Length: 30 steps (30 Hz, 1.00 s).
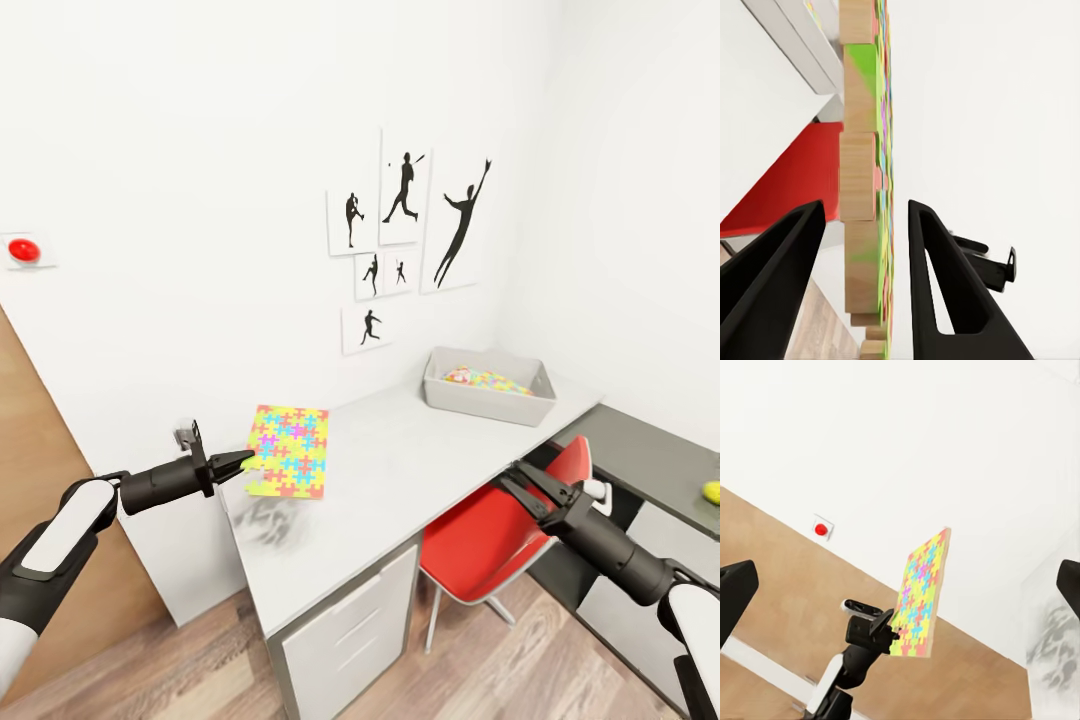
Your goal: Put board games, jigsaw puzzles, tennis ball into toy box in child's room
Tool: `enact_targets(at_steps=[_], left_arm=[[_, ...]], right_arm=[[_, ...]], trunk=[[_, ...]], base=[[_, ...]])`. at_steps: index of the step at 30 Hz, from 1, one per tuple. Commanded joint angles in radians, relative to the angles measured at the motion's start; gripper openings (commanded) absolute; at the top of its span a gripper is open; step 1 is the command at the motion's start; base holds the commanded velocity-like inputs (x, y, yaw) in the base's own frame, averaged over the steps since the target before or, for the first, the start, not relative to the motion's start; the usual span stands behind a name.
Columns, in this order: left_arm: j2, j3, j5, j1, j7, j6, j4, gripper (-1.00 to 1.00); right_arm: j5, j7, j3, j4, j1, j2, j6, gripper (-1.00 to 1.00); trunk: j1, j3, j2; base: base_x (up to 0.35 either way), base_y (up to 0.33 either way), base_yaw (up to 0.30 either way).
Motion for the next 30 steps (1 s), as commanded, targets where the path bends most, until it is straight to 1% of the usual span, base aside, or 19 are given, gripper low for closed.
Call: enact_targets(at_steps=[1,7,30], left_arm=[[0.001,-0.002,-0.007,-0.001,-0.009,0.000,0.001,-1.00],[0.001,-0.002,-0.007,-0.001,-0.009,0.000,0.001,-1.00],[0.000,-0.001,-0.007,0.000,-0.009,0.000,0.001,-1.00]], right_arm=[[0.002,0.011,-0.002,0.000,-0.001,0.000,0.005,1.00],[0.003,0.023,-0.003,0.001,-0.001,-0.001,0.005,1.00],[0.003,0.025,-0.003,0.001,-0.001,-0.001,0.005,1.00]], trunk=[[-0.004,0.003,0.006],[-0.027,0.031,0.048],[-0.115,0.137,0.209]], base=[[0.000,0.000,-0.167],[0.000,0.000,-0.167],[0.000,0.000,-0.167]])
